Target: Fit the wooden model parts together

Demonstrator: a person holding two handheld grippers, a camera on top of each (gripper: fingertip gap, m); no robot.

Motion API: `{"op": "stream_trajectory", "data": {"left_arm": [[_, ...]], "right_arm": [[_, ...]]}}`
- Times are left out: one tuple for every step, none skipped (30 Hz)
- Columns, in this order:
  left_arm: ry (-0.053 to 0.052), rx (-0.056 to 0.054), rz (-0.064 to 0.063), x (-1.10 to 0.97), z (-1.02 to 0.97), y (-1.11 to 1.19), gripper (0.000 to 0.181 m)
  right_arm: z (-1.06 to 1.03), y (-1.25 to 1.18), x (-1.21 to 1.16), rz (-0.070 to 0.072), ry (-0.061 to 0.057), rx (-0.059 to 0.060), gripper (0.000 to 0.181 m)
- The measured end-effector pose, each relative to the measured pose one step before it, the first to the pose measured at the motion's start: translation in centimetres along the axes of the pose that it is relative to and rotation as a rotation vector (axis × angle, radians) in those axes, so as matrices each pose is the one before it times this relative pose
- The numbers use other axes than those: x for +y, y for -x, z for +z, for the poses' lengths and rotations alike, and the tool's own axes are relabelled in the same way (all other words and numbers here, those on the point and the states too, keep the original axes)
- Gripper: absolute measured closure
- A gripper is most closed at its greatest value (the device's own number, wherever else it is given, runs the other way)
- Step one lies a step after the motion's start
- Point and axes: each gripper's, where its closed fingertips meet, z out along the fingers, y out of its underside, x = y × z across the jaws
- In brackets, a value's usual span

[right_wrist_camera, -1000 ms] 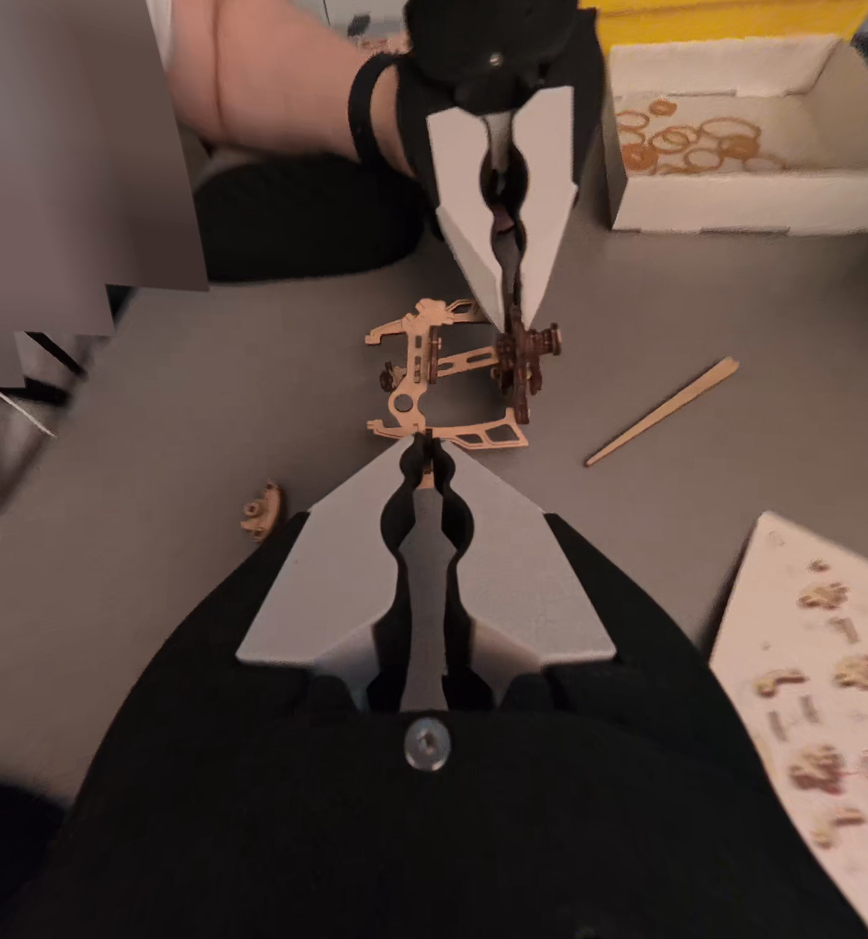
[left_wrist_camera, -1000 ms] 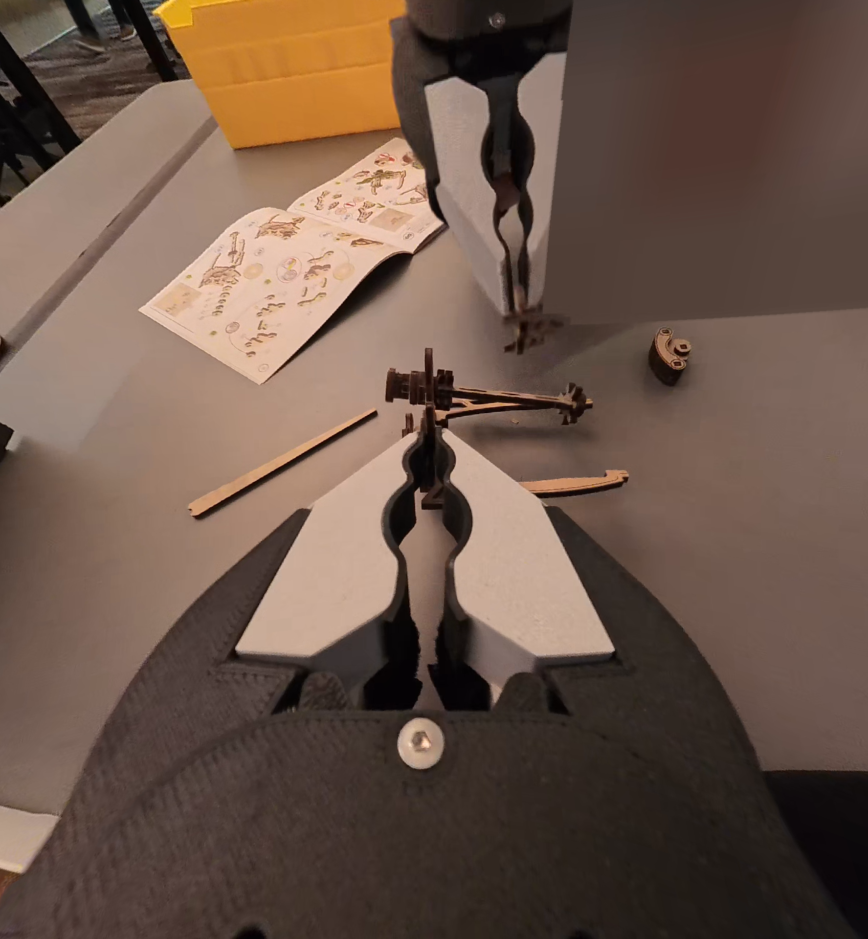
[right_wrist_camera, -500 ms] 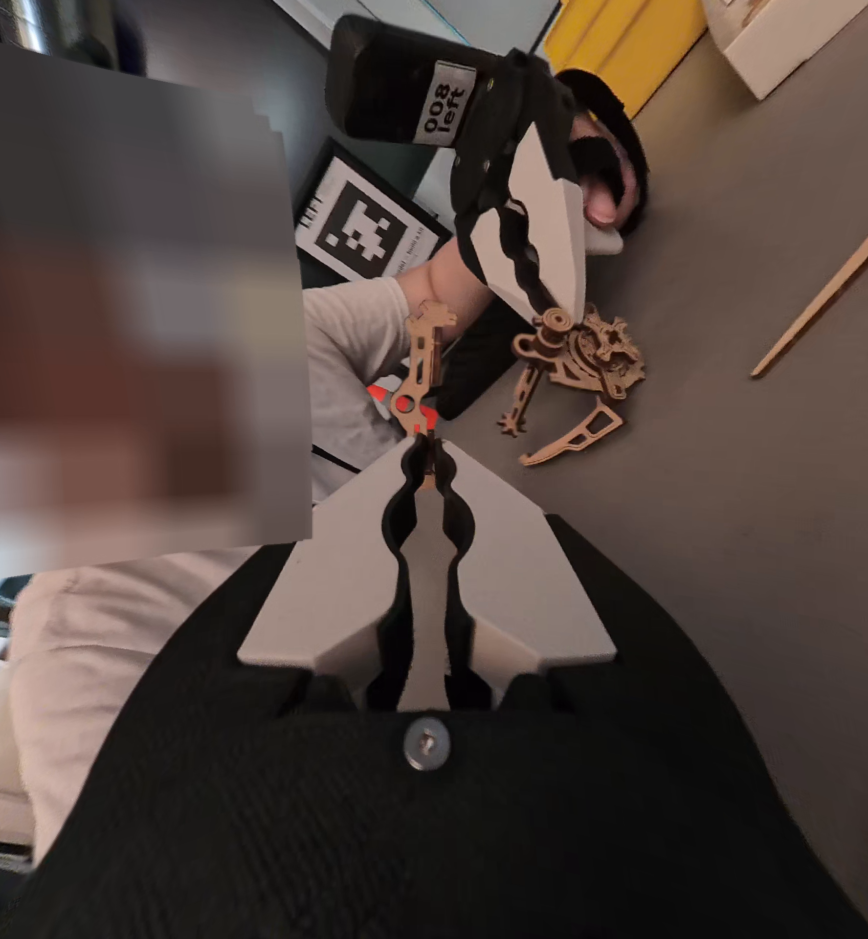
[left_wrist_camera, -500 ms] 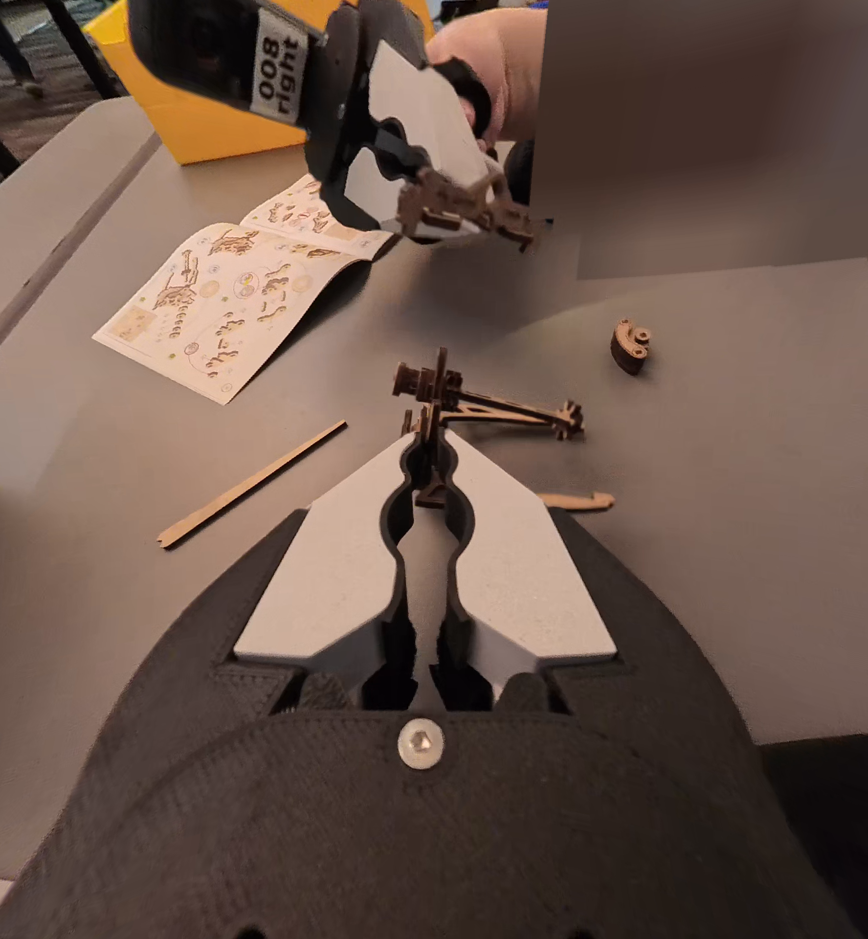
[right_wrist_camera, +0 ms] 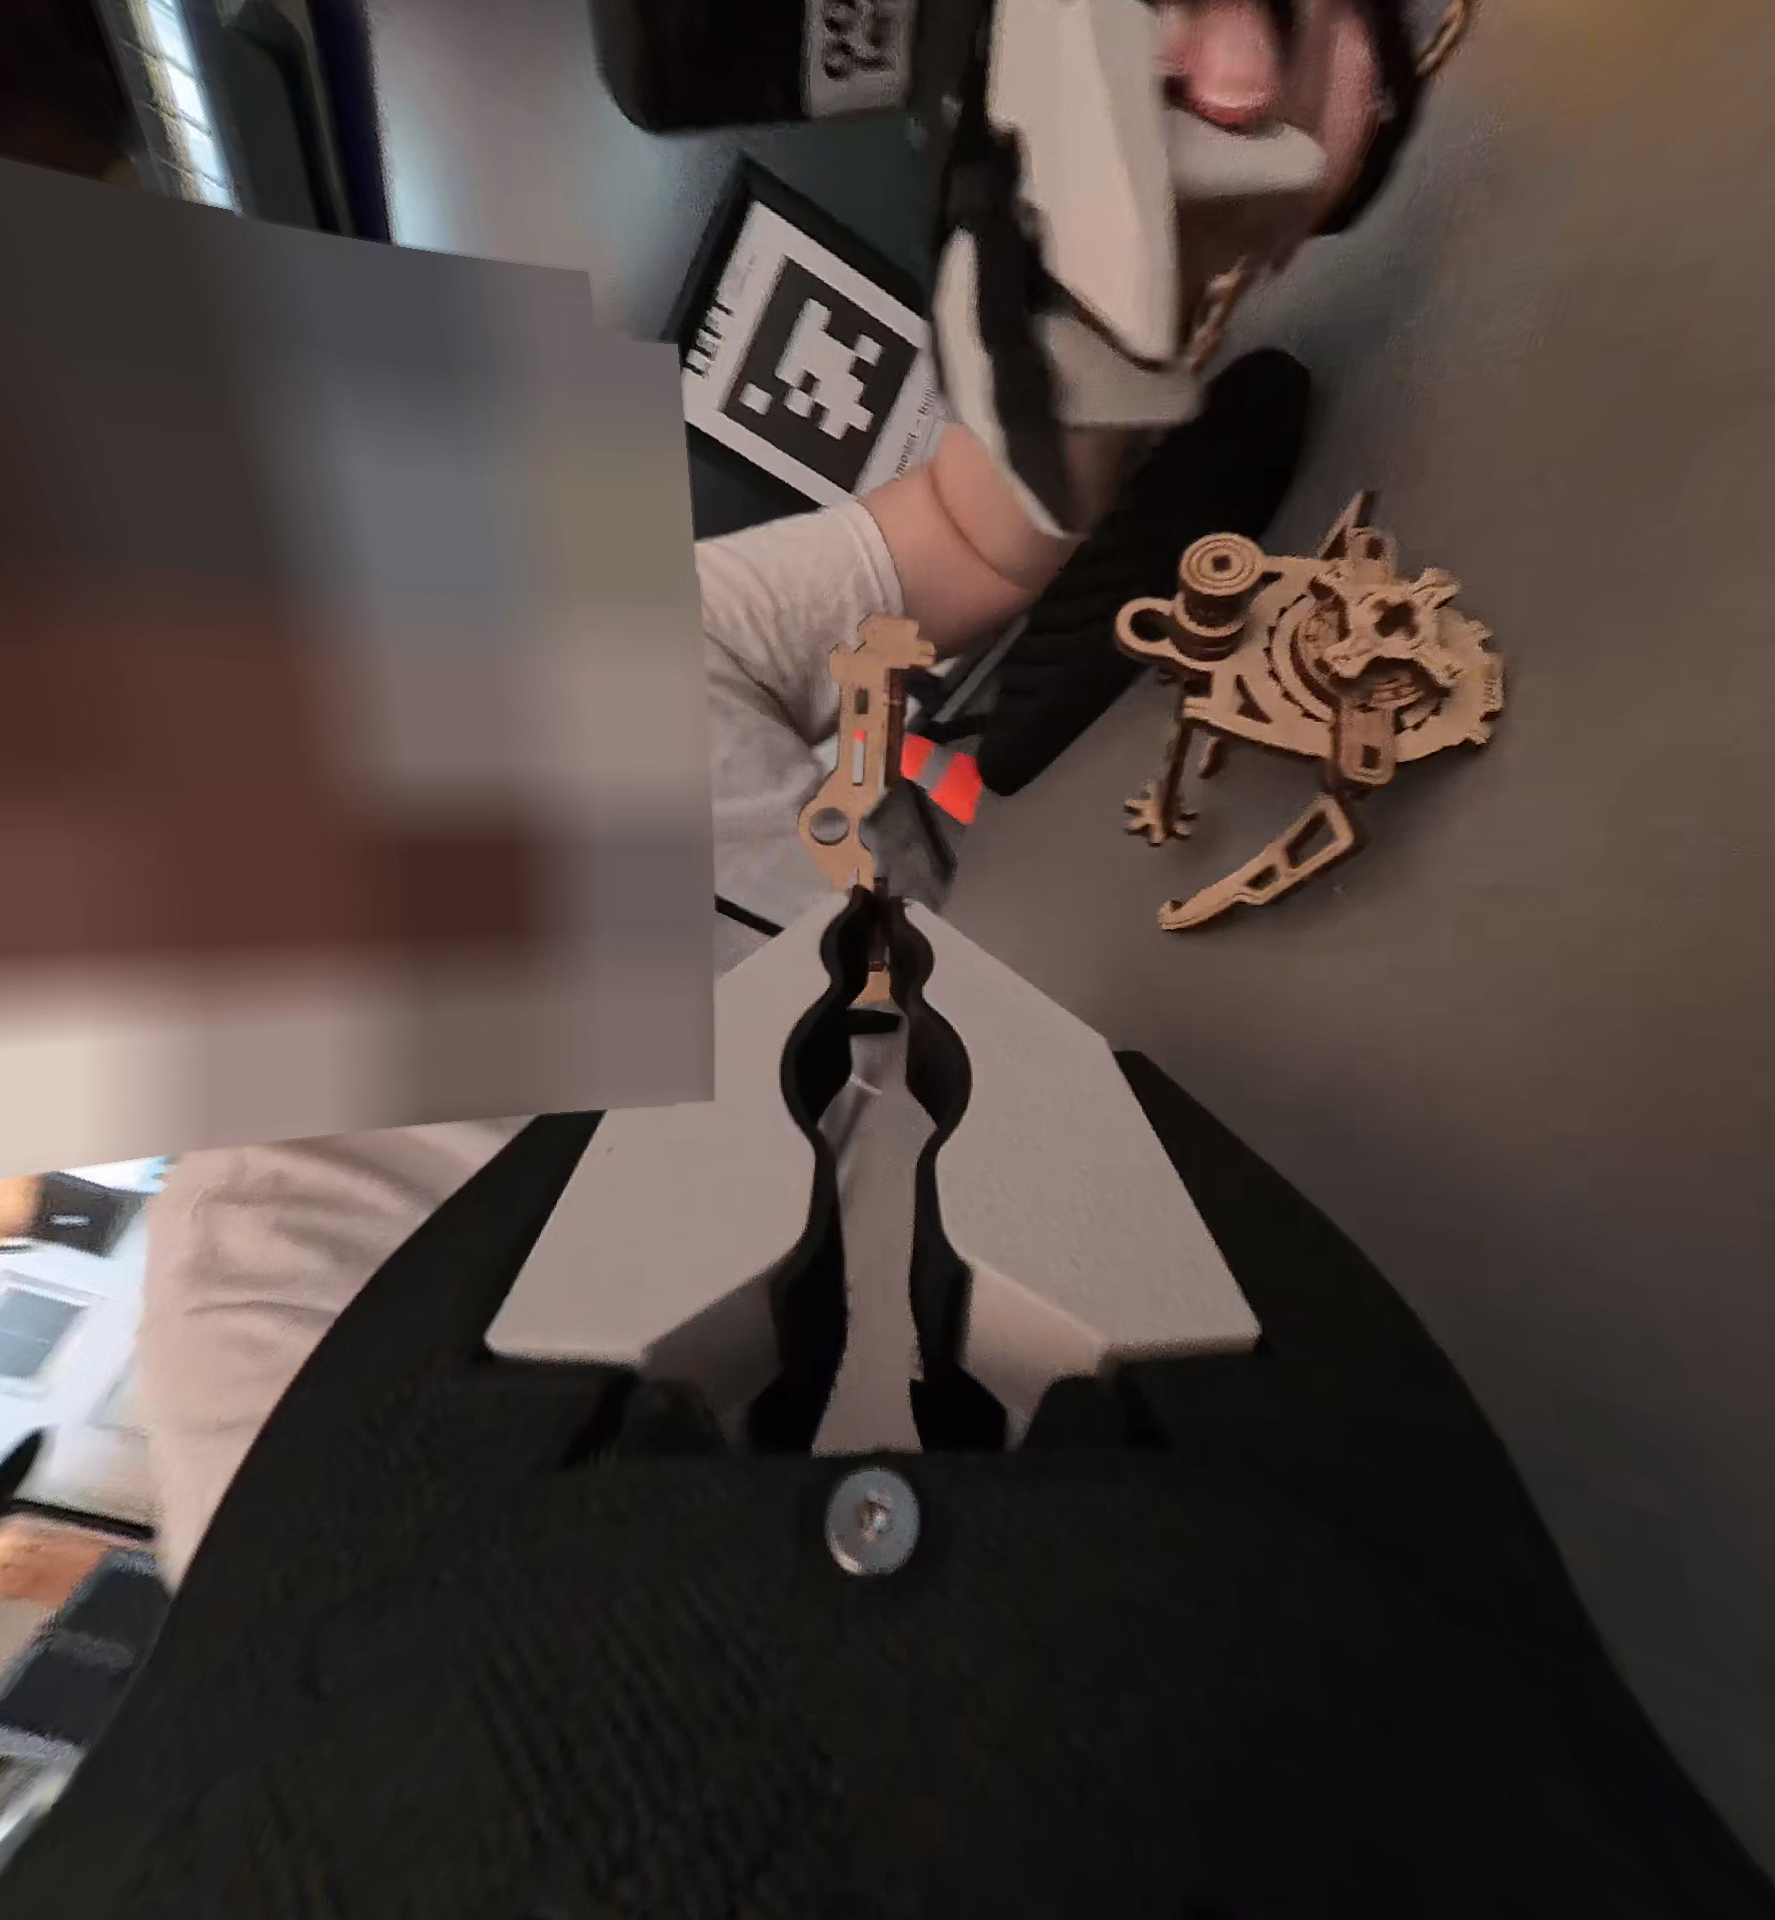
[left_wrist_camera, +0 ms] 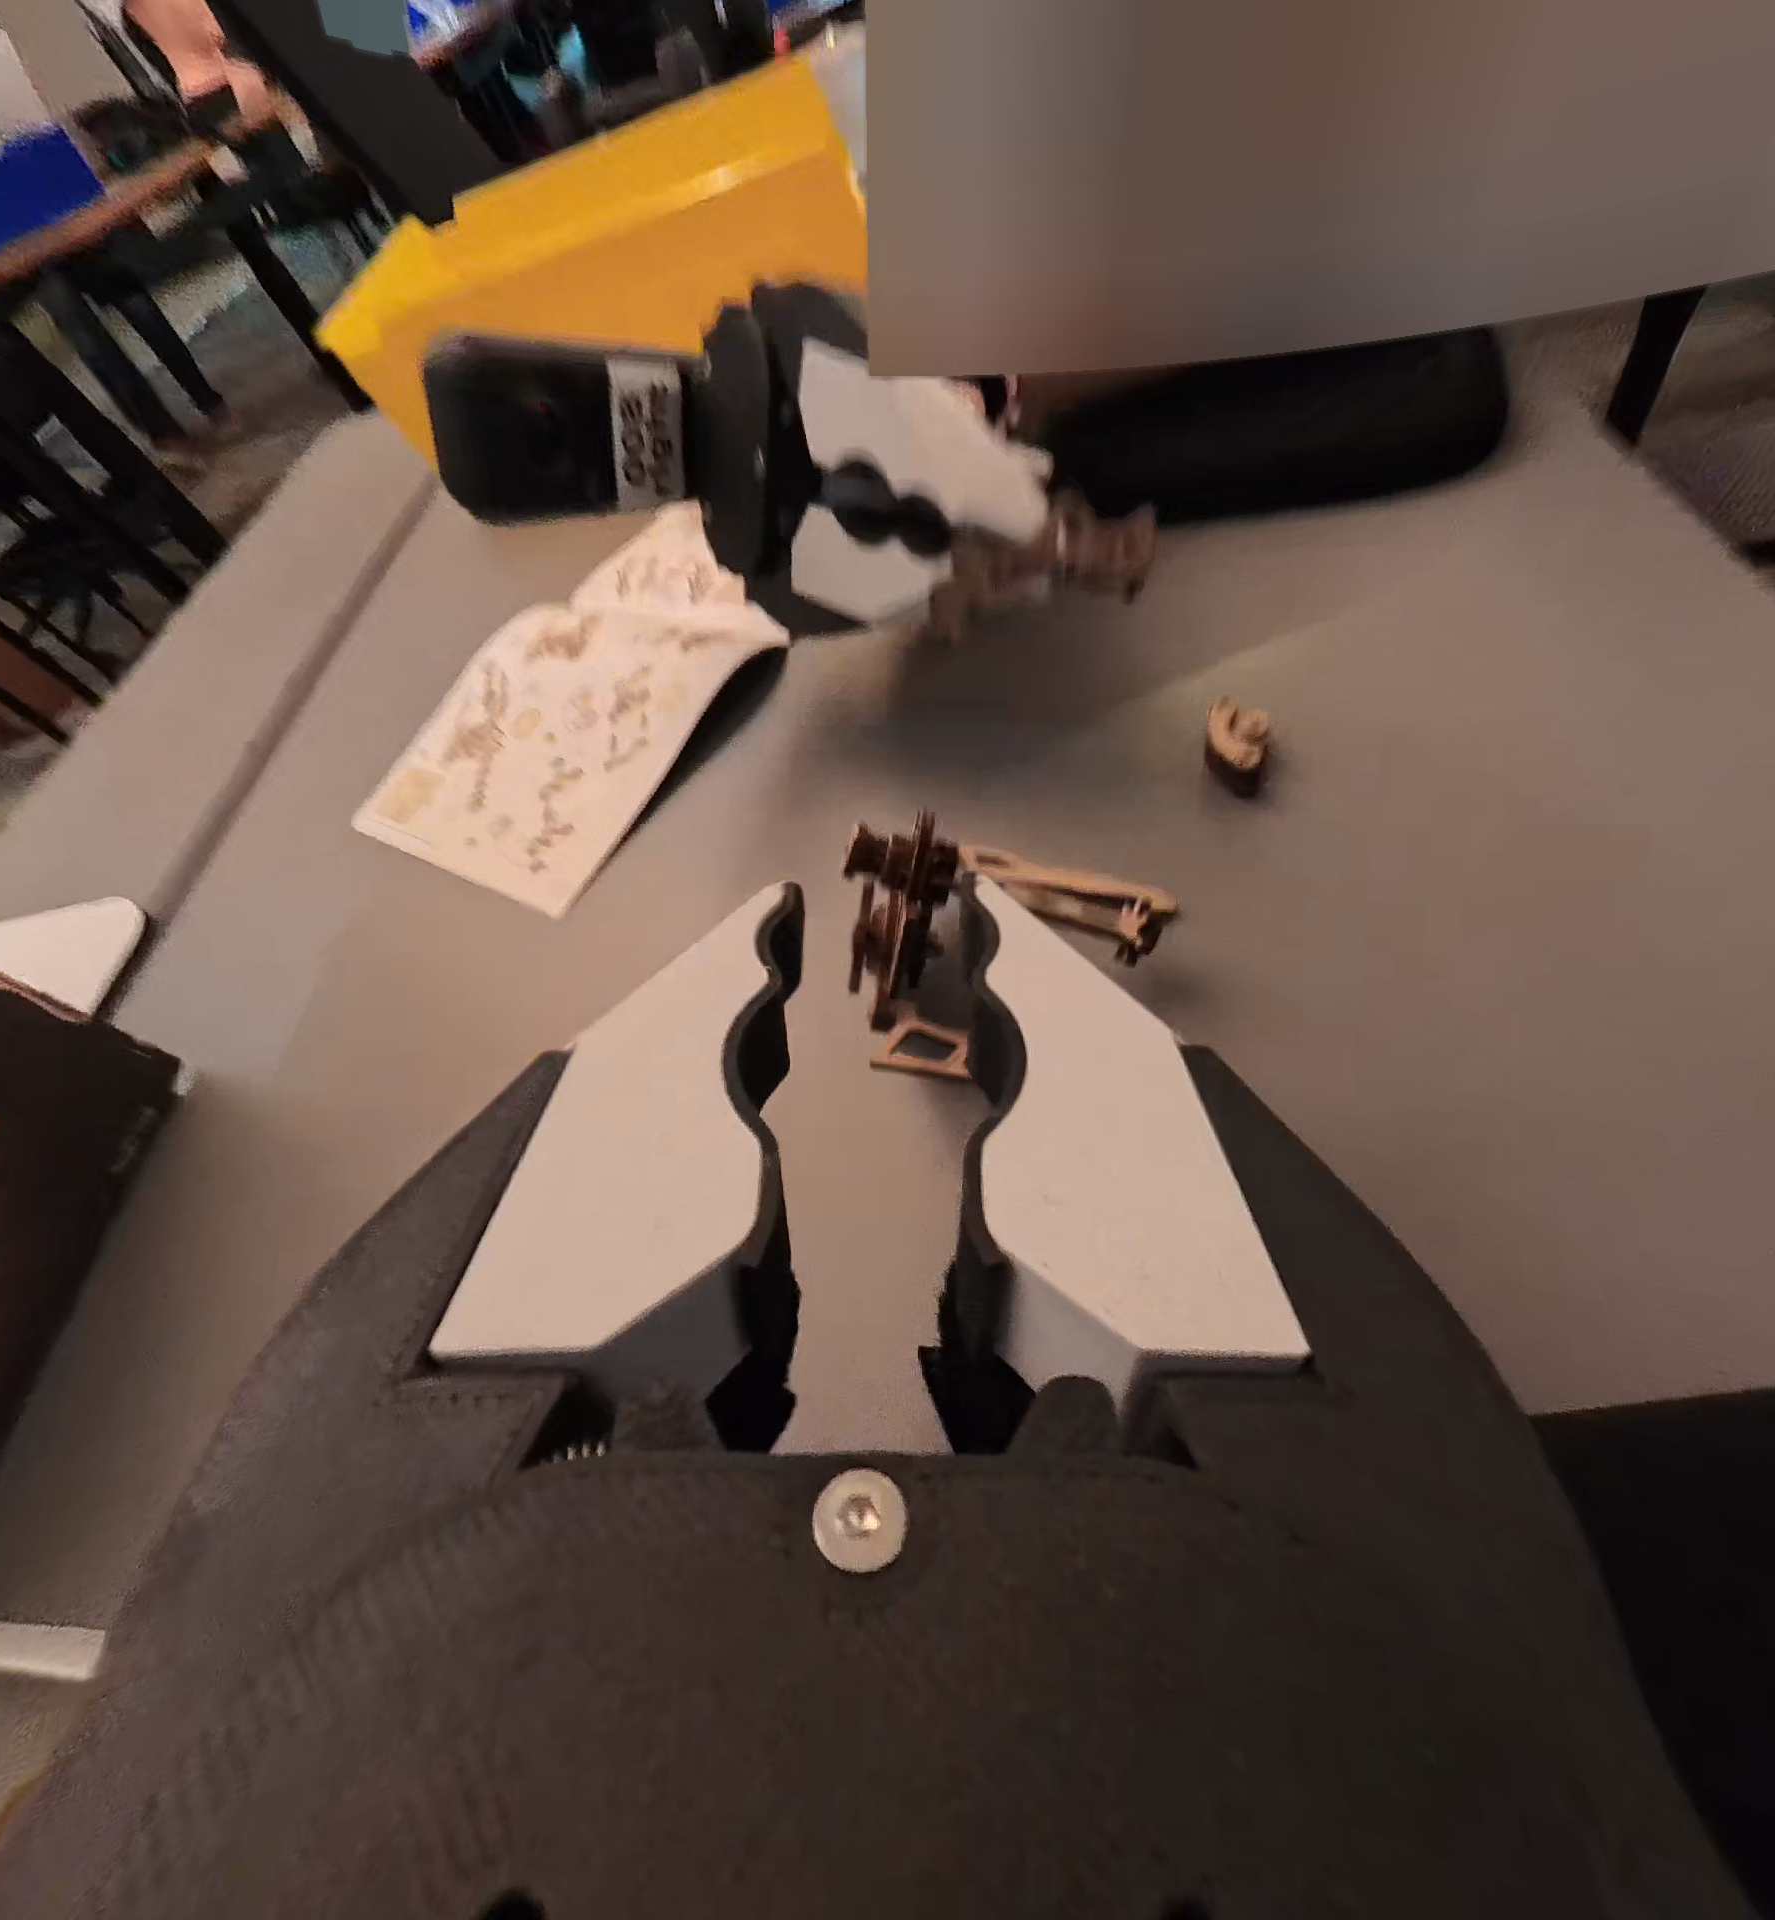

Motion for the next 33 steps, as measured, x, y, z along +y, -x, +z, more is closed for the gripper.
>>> {"op": "stream_trajectory", "data": {"left_arm": [[-0.0305,-0.0019,-0.0025,-1.260,-0.563,-0.069,0.156],[-0.0151,-0.0072,-0.0191,-1.083,-0.335,0.011,0.161],[0.0145,-0.0135,-0.0403,-0.559,-0.095,0.156,0.165],[0.0420,0.0029,-0.0567,-0.001,0.040,-0.123,0.165],[0.0370,0.0234,-0.0646,0.192,0.099,-0.558,0.164],[0.0238,0.0159,-0.0636,0.325,0.153,-0.529,0.163],[0.0101,0.0273,-0.0422,0.328,0.207,-0.751,0.159],[-0.0079,0.0255,-0.0240,0.265,0.328,-0.760,0.156],[-0.0011,-0.0116,-0.0058,0.376,0.319,-0.163,0.156],[-0.0013,-0.0418,0.0260,0.325,0.228,0.281,0.157],[-0.0162,-0.0590,0.0586,0.095,0.107,0.457,0.159],[-0.0187,-0.0481,0.0901,0.010,0.011,0.123,0.161],[-0.0208,-0.0110,0.0958,-0.051,0.043,-0.540,0.168],[-0.0025,0.0023,0.0757,0.092,0.169,-0.631,0.172],[0.0234,0.0059,0.0511,0.299,0.261,-0.514,0.171],[0.0329,0.0029,0.0270,0.398,0.271,-0.241,0.171],[0.0258,-0.0077,0.0131,0.254,0.180,0.134,0.166],[-0.0120,0.0045,0.0130,-0.266,0.042,-0.015,0.162],[-0.0369,0.0050,0.0164,-0.633,-0.102,-0.025,0.163],[-0.0355,0.0105,0.0266,-0.623,-0.137,-0.152,0.167],[-0.0095,0.0118,0.0357,-0.293,-0.071,-0.203,0.172],[0.0182,0.0090,0.0406,0.058,0.047,-0.177,0.173],[0.0338,-0.0093,0.0473,0.269,0.126,0.067,0.173],[0.0347,-0.0103,0.0468,0.287,0.183,0.065,0.172],[0.0273,0.0109,0.0398,0.207,0.193,-0.283,0.172],[0.0178,0.0167,0.0249,0.102,0.216,-0.389,0.173],[0.0047,0.0100,0.0164,-0.037,0.152,-0.302,0.173],[0.0076,-0.0101,0.0116,0.103,0.086,0.037,0.173],[0.0110,-0.0017,0.0018,0.222,0.071,-0.083,0.173],[0.0075,0.0016,-0.0011,0.232,0.054,-0.158,0.174],[0.0103,-0.0150,0.0094,0.260,0.042,0.015,0.174],[0.0145,-0.0274,0.0246,0.293,0.009,0.106,0.176],[0.0146,-0.0097,0.0310,0.241,-0.001,-0.187,0.179]], "right_arm": [[0.249,-0.187,-0.087,-0.0421,0.0086,0.0406,0.181],[0.244,0.074,-0.227,-0.0312,0.0034,0.0282,0.181],[0.196,-0.405,-0.093,-0.0276,0.0159,0.0623,0.181],[0.198,-0.465,0.001,-0.0537,0.0221,0.0701,0.181],[0.268,0.128,0.045,-0.0428,0.0215,0.0262,0.181],[0.271,0.084,0.118,-0.0098,0.0263,0.0186,0.181],[0.271,-0.287,0.166,-0.0068,0.0297,0.0376,0.181],[0.305,-0.132,0.221,-0.0185,0.0306,0.0262,0.181],[0.319,-0.116,0.410,-0.0085,0.0440,0.0202,0.181],[0.284,-0.178,0.383,-0.0031,0.0425,0.0169,0.181],[0.226,-0.076,0.192,-0.0014,0.0280,0.0054,0.181],[0.157,0.095,-0.036,0.0037,0.0117,-0.0104,0.181],[0.098,0.075,-0.146,0.0118,0.0012,-0.0135,0.181],[0.047,0.007,-0.073,0.0092,0.0042,-0.0090,0.181],[0.056,-0.043,0.052,0.0020,0.0095,-0.0028,0.181],[0.055,-0.063,0.141,0.0012,0.0128,-0.0003,0.181],[0.060,-0.032,0.128,0.0003,0.0112,-0.0004,0.181],[0.028,-0.023,0.075,0.0078,0.0071,-0.0036,0.181],[-0.020,-0.017,-0.058,0.0126,-0.0003,-0.0045,0.181],[-0.031,0.037,-0.100,0.0055,-0.0018,-0.0048,0.181],[-0.040,0.125,-0.078,0.0012,0.0015,-0.0080,0.181],[-0.020,0.148,-0.074,0.0073,0.0036,-0.0105,0.181],[0.014,-0.036,-0.004,0.0135,0.0114,-0.0014,0.181],[0.070,-0.086,0.028,0.0047,0.0135,0.0021,0.181],[0.100,0.037,0.072,-0.0024,0.0138,-0.0048,0.181],[0.087,0.021,0.089,0.0020,0.0126,-0.0053,0.181],[0.093,-0.095,0.088,0.0063,0.0112,-0.0016,0.181],[0.085,-0.101,0.069,0.0041,0.0067,-0.0036,0.181],[0.041,-0.142,-0.001,0.0001,-0.0009,-0.0020,0.181],[0.018,-0.177,0.021,0.0010,-0.0021,-0.0014,0.181],[-0.030,-0.076,-0.143,0.0009,-0.0108,-0.0074,0.181],[-0.097,-0.128,-0.193,-0.0003,-0.0149,-0.0027,0.181],[-0.128,-0.074,-0.152,0.0012,-0.0128,-0.0039,0.181]]}}
